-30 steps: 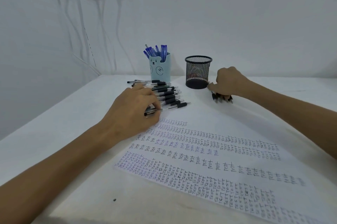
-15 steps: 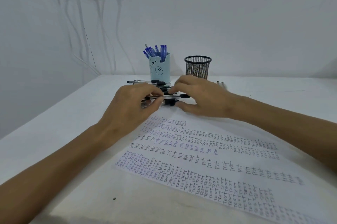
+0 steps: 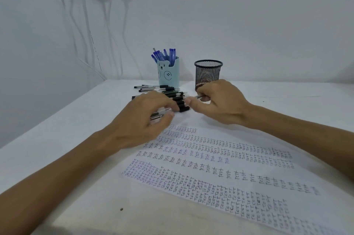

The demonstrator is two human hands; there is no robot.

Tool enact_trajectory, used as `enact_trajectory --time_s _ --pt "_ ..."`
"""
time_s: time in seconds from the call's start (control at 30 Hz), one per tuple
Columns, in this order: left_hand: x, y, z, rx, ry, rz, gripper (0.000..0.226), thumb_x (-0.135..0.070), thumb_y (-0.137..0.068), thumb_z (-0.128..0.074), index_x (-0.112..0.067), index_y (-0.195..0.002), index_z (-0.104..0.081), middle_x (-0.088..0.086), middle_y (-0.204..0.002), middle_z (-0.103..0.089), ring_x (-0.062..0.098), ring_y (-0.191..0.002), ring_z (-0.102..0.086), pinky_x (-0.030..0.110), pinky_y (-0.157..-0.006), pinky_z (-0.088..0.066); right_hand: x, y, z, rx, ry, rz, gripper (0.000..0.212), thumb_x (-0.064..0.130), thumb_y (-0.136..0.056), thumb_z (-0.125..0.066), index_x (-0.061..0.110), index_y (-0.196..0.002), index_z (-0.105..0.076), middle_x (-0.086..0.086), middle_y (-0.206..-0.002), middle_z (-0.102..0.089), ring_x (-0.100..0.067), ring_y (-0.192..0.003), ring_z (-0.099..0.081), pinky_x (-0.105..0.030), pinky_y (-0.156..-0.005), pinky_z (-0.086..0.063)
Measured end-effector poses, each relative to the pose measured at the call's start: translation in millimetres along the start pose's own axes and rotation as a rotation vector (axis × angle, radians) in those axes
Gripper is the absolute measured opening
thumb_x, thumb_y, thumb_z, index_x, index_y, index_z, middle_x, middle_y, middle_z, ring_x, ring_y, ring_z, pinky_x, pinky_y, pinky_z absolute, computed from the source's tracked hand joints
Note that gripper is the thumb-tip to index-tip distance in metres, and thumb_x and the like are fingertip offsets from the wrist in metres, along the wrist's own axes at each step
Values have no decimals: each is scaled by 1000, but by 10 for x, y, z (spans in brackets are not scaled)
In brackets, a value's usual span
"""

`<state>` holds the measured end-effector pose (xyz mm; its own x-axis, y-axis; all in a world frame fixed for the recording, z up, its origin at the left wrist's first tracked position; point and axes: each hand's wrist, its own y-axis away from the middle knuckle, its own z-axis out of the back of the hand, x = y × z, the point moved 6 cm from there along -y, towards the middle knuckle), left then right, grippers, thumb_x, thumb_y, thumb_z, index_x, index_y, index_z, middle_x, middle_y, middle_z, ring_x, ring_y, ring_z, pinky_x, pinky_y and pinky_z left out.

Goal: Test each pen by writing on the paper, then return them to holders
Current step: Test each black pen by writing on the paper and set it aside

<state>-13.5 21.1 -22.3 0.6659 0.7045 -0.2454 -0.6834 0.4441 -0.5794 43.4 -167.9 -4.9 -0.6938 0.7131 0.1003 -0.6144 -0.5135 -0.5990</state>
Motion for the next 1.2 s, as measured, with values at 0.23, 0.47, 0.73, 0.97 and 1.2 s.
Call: enact_trajectory --time_s 0.23,0.47,0.73,0.97,1.2 --pt "-121 44 -185 275 -119 -163 47 -64 -96 -58 -31 -130 -62 -20 -141 -55 1 -139 -43 39 -117 -32 -146 44 17 -13 -666 -182 48 45 -104 -49 5 -80 -60 -7 -73 -61 -14 -61 -55 -30 -57 -47" --pt "-24 40 -184 270 -130 -85 52 -75 -92 -51 -36 -124 -61 -25 -139 -53 1 -140 -38 45 -119 -29 -256 188 -147 60 -1011 -469 59 52 -106 -36 3 -100 -68 -13 -70 -67 -26 -56 -61 -26 -43 -41" --pt "21 50 -222 331 -118 -77 50 -75 -92 -54 -39 -126 -57 -27 -135 -53 2 -140 -35 41 -117 -34 -48 297 -277 285 -1104 -391 30 36 -102 -57 8 -97 -66 -19 -73 -69 -26 -50 -58 -26 -39 -38" --pt "35 51 -233 345 -131 -77 49 -76 -92 -53 -40 -126 -56 -28 -136 -52 3 -141 -35 41 -118 -32 -18 309 -266 340 -1058 -383 8 7 -97 -64 1 -92 -63 -19 -76 -69 -18 -51 -57 -20 -39 -38" --pt "41 48 -235 353 -135 -74 50 -77 -92 -51 -41 -127 -55 -28 -137 -51 3 -142 -34 42 -119 -32 16 354 -227 312 -844 -312 8 2 -91 -64 -2 -85 -64 -23 -70 -67 -16 -54 -56 -18 -53 -45"
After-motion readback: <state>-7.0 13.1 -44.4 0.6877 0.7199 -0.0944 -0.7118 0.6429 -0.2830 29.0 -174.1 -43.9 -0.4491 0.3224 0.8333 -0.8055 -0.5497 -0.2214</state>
